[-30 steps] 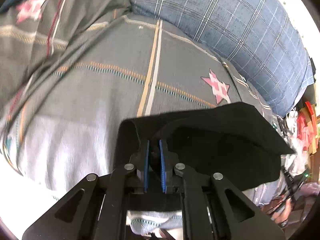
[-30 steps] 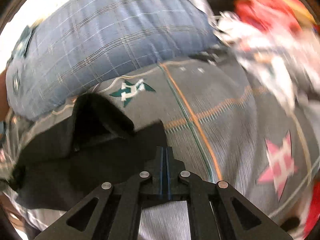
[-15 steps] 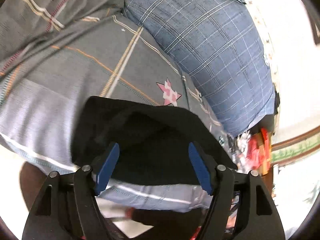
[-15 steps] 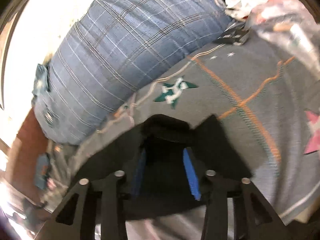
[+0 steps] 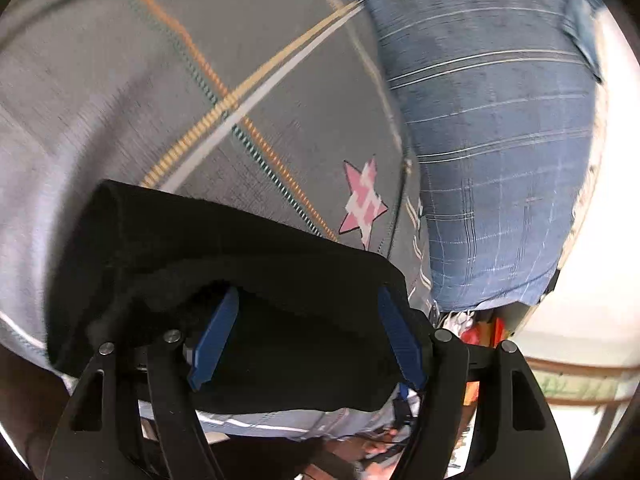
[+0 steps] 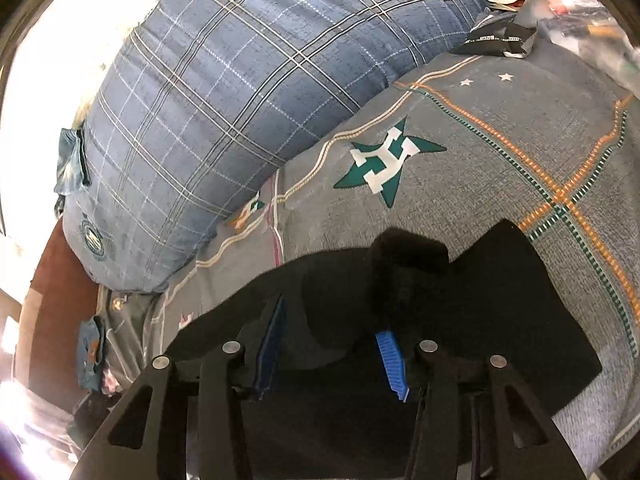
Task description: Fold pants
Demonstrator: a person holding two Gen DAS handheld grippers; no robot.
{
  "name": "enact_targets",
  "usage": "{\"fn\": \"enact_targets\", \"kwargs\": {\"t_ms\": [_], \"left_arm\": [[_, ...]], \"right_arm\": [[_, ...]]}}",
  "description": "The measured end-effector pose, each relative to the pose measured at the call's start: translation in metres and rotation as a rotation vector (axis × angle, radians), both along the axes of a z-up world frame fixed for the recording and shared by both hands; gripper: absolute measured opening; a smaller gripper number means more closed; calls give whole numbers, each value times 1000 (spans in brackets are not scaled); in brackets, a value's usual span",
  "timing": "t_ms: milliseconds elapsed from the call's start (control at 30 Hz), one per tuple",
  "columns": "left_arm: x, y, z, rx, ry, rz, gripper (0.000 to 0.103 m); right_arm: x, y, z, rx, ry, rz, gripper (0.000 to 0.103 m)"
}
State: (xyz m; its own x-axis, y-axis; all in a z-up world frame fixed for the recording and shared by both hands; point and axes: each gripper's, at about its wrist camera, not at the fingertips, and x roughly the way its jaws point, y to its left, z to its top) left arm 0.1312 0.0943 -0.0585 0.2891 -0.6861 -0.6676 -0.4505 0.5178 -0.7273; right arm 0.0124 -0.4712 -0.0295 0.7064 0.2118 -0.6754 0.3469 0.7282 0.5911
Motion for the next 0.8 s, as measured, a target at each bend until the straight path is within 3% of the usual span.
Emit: {"fn": "enact_targets", "kwargs": {"t_ms": [100, 133, 167, 200, 300, 367, 433, 500, 600, 733, 800], "left_arm": [[15, -7, -5, -12, 8, -8, 68], [20, -10, -6, -20, 1, -18, 45], [27, -12, -7, -15, 3, -29, 13], [36, -15, -8, -8, 4, -47, 3], [54, -15, 7, 14, -37, -67, 3], [50, -16, 44, 0, -147, -98, 3], [31, -20, 81, 49, -270, -148, 3], [6, -23, 97, 77, -340, -195, 3], [-34, -29, 81, 111, -352, -262, 3], [-71, -35, 9, 95, -184, -304, 3], [-82, -32, -18, 56, -111, -279, 3]], "right_arm": [[4, -5, -1, -23, -18, -6, 38], [8, -7, -2, -34, -17, 0, 23], [13, -8, -4, -29, -15, 11, 4], [19, -10, -5, -17, -11, 25, 4], [30, -13, 17, -14, -84, 47, 4], [20, -13, 43, 3, -172, 57, 4], [4, -11, 66, -26, -238, 66, 4], [-20, -13, 74, -46, -265, 55, 4], [-47, -18, 54, -62, -207, 41, 4], [-69, -26, 6, -29, -81, 5, 4], [-76, -31, -8, 12, -75, -21, 4]]}}
